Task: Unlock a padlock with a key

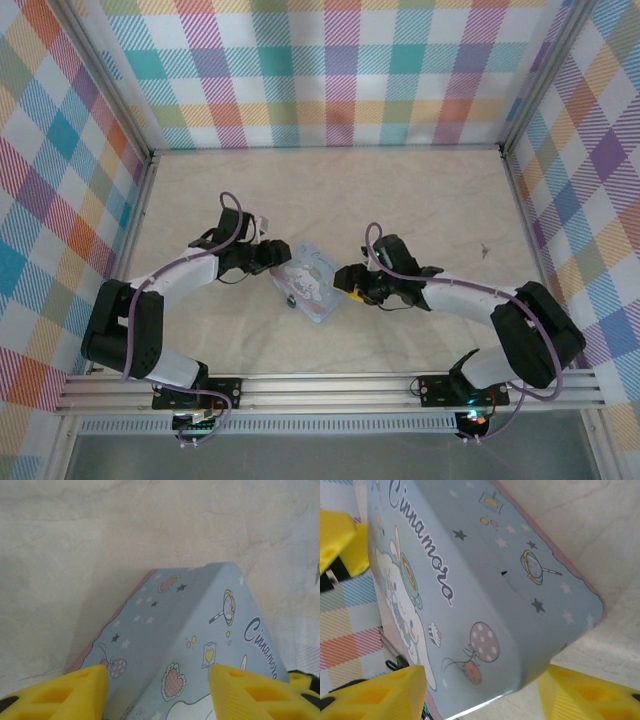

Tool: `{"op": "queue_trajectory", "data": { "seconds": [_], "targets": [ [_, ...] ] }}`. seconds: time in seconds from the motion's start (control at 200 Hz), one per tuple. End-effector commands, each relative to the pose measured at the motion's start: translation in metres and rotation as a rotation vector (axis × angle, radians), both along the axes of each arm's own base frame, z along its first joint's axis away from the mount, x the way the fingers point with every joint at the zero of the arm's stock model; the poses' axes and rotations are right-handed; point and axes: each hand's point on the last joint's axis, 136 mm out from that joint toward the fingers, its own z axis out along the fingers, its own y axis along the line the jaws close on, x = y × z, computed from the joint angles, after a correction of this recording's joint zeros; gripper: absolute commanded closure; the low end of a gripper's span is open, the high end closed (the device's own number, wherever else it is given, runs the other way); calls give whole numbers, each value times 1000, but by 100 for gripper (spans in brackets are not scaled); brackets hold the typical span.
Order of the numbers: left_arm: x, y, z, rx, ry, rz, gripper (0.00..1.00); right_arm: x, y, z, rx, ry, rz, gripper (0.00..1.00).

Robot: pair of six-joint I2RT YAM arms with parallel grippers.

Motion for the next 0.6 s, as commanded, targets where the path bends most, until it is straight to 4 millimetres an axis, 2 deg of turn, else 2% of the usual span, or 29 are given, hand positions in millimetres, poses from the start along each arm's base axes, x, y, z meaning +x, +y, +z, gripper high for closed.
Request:
{"op": "queue_trajectory", "data": {
  "seconds": [0.0,0.29,0.595],
  "targets": [
    [-17,-11,1,-26,23,-44,47,22,10,13,1,-57,-14,43],
    [-19,-27,11,-59,-8,-48,50,67,12,15,-69,-88,-17,43],
    [6,-45,20,-62,-63,-25,51,109,7,13,-117,-104,-7,43]
  ]
}}
